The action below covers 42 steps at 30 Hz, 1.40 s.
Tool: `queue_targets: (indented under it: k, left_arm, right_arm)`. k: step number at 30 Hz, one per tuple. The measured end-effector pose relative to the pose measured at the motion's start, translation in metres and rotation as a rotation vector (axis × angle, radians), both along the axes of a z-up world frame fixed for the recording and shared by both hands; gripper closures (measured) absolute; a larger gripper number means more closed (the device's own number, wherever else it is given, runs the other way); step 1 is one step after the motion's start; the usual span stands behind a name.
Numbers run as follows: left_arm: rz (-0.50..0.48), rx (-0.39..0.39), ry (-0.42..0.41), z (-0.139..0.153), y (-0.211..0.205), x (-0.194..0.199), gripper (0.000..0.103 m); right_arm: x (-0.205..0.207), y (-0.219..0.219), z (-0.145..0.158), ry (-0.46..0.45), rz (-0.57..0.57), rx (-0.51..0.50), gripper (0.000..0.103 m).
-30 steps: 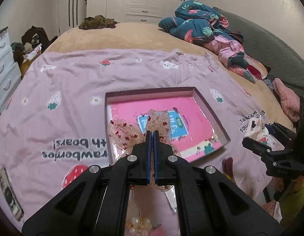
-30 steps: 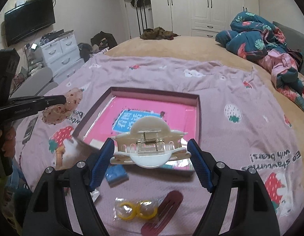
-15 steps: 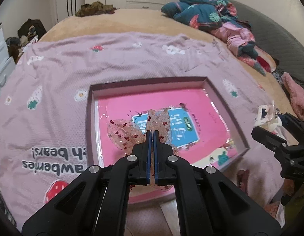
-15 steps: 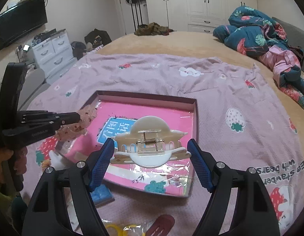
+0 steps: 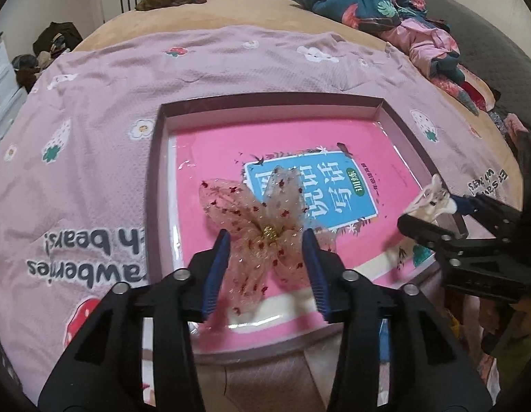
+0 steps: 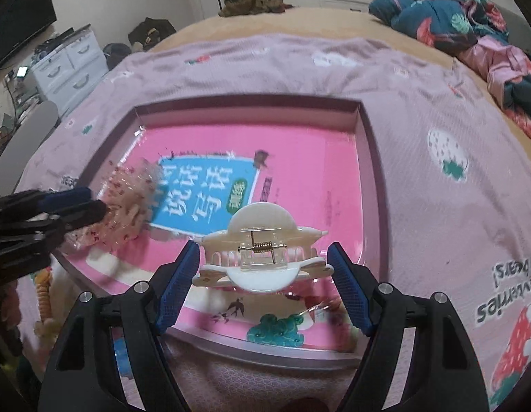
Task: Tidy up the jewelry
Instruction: 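Carry both clips into the box and open both tools to release them, then withdraw both tools from the box back over the bedspread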
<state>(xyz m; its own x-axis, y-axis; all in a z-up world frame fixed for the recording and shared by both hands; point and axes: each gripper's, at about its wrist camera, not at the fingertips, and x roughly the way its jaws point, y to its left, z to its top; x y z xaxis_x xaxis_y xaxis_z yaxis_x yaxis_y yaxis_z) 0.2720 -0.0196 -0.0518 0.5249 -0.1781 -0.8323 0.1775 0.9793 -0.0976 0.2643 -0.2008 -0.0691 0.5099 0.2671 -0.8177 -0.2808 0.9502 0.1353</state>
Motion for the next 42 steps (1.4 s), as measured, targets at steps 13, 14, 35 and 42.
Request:
queue_targets:
  k: [13,14,35,42]
  left_arm:
    - [0.048,-0.031,-0.076,0.037,0.017,-0.029,0.018]
    - [0.05,-0.032,-0.084,0.041,0.017,-0.031,0.016]
    - [0.105,-0.071,-0.25,0.118,0.038,-0.099,0.009]
    - [0.109,-0.079,-0.264,0.12,0.044,-0.122,0.009]
  right_arm:
    - [-0.024,0.002,0.018,-0.04,-0.001,0.013,0.013]
    - [-0.025,0.001,0.023,-0.048,-0.004,0.014,0.012]
    - [-0.112,-0.037,0.144,-0.312,-0.04,0.061,0.006]
    - [-0.143,-0.031,0.159,-0.348,-0.011,0.074,0.005]
